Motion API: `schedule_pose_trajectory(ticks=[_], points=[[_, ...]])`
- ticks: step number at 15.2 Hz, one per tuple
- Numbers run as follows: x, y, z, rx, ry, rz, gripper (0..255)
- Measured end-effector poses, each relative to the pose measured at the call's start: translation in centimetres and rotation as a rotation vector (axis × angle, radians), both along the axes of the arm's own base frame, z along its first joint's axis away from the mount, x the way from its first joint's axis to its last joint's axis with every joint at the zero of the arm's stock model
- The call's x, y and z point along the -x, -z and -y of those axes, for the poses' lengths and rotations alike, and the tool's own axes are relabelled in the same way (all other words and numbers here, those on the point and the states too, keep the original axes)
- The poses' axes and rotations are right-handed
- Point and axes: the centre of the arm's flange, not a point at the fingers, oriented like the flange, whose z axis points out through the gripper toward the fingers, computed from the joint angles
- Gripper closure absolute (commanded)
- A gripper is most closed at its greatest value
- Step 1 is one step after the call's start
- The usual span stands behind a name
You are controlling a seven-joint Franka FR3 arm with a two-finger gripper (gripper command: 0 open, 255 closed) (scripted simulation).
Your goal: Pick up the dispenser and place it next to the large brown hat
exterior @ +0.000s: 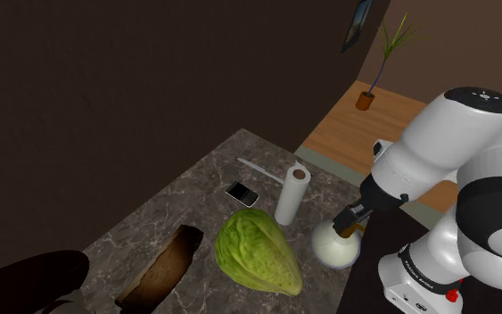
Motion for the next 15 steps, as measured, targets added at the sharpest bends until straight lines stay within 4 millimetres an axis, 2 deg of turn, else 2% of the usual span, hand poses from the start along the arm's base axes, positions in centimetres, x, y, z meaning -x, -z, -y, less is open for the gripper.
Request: schedule_pose_trajectory(ticks=[5, 11, 12, 15], points=[[-0.1, 2.6, -0.2, 0.000, 0.001, 0.000, 0], [-0.2, 2.9, -0.2, 0.000, 0.001, 0.001, 0], [-0.2, 2.9, -0.2, 0.000, 0.001, 0.001, 255], [-0.2, 2.9, -0.2, 0.000, 0.001, 0.001, 255]])
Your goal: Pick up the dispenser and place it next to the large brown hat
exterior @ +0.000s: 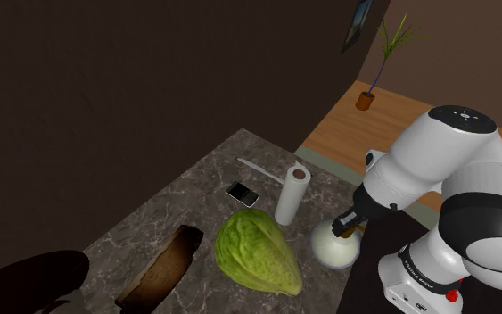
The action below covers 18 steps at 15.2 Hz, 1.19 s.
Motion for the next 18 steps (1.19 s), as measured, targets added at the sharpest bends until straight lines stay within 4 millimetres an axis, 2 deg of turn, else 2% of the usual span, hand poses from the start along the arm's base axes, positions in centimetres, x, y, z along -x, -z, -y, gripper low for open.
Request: schedule_pose_trajectory(ticks=[8, 18], points=[[0.0, -0.2, 0.0, 0.000, 0.000, 0.000, 255], [0.1, -5.2, 0.0, 0.000, 0.000, -0.001, 255]])
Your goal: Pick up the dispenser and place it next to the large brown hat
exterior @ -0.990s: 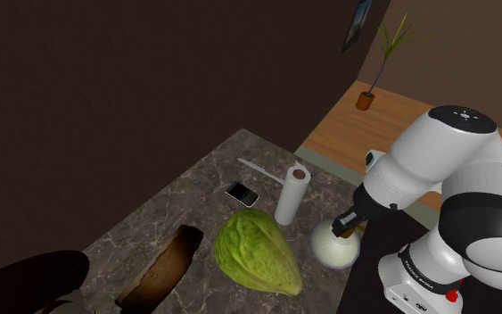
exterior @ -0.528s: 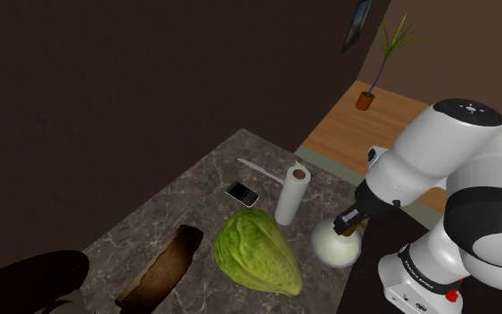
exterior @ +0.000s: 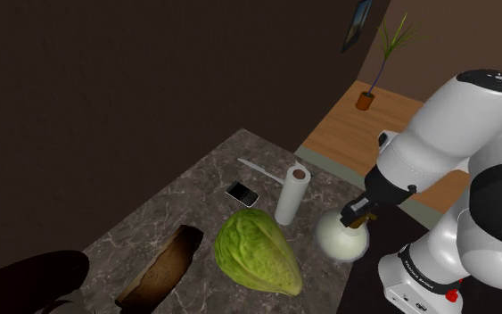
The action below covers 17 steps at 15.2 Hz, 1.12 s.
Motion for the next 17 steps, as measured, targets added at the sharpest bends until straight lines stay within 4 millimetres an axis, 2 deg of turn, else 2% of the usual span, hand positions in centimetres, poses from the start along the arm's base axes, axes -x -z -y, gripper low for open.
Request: schedule_pose_trajectory(ticks=[17], points=[[-0.1, -8.9, -0.2, 0.000, 0.000, 0.000, 255]])
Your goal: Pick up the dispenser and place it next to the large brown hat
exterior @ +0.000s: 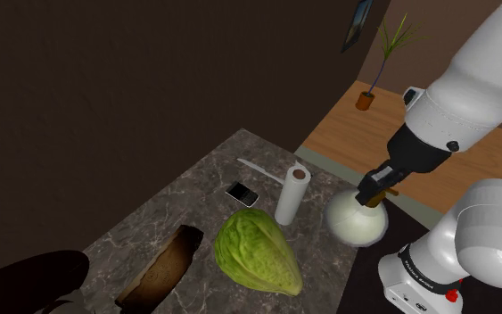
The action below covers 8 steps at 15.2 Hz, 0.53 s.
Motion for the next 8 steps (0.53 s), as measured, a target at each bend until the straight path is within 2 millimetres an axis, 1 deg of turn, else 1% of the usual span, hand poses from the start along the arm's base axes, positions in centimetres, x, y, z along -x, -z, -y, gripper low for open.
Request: schedule_pose_trajectory(ticks=[8], points=[[0.1, -4.4, 0.2, 0.000, 0.000, 0.000, 255]])
